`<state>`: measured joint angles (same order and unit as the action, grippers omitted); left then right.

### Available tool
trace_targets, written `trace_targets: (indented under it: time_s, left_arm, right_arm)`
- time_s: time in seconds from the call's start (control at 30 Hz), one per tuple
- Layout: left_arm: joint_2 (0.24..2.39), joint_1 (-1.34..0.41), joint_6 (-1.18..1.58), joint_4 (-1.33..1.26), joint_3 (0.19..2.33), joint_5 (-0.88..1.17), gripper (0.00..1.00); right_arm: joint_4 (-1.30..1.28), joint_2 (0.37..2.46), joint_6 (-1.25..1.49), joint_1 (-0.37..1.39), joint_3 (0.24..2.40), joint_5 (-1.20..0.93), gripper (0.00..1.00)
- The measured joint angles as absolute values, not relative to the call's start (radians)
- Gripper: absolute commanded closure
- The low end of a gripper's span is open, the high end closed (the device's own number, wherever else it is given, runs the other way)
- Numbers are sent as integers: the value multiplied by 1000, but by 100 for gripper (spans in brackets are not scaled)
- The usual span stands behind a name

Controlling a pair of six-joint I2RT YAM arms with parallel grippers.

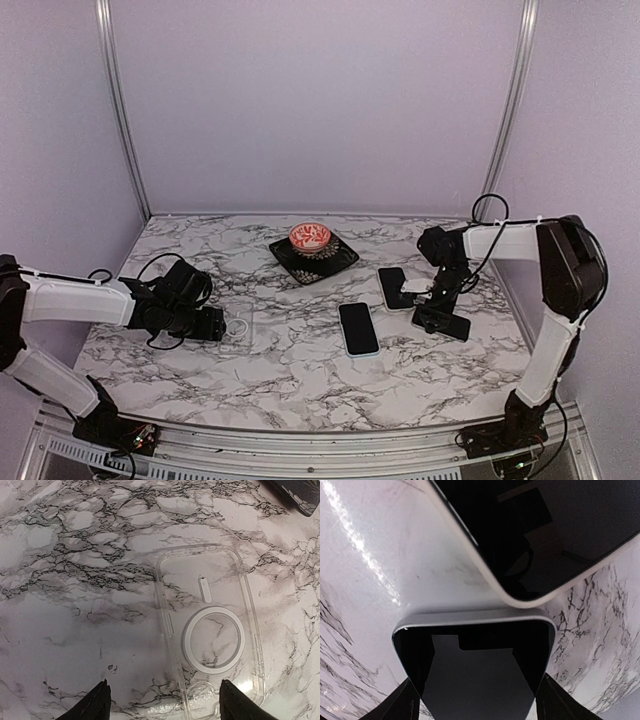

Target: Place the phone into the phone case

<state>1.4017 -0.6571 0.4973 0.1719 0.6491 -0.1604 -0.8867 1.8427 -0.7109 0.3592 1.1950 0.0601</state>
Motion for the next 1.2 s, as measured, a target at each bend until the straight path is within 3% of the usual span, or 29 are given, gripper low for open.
trace_targets:
  time_s: [0.27, 0.43, 0.57, 0.9, 1.2]
  left_arm:
    - [1389, -657, 520, 208, 635, -210, 55]
    - [1425, -654, 527, 212, 634, -219, 57]
    - [1452, -653, 524, 213, 627, -223, 67]
    - [1530, -678, 449, 122, 670, -140, 71]
    - [1629, -778, 411, 64, 764, 8, 74]
  right_arm:
    - [-780, 1691, -675, 368, 1129, 26, 58]
    - [-679, 1555, -643, 368, 1070, -5, 59]
    - [-614, 1480, -616, 368, 1039, -46, 60]
    - [-440, 1352, -514, 395, 1015, -108, 62]
    - [-265, 1349, -410, 599, 1015, -61, 64]
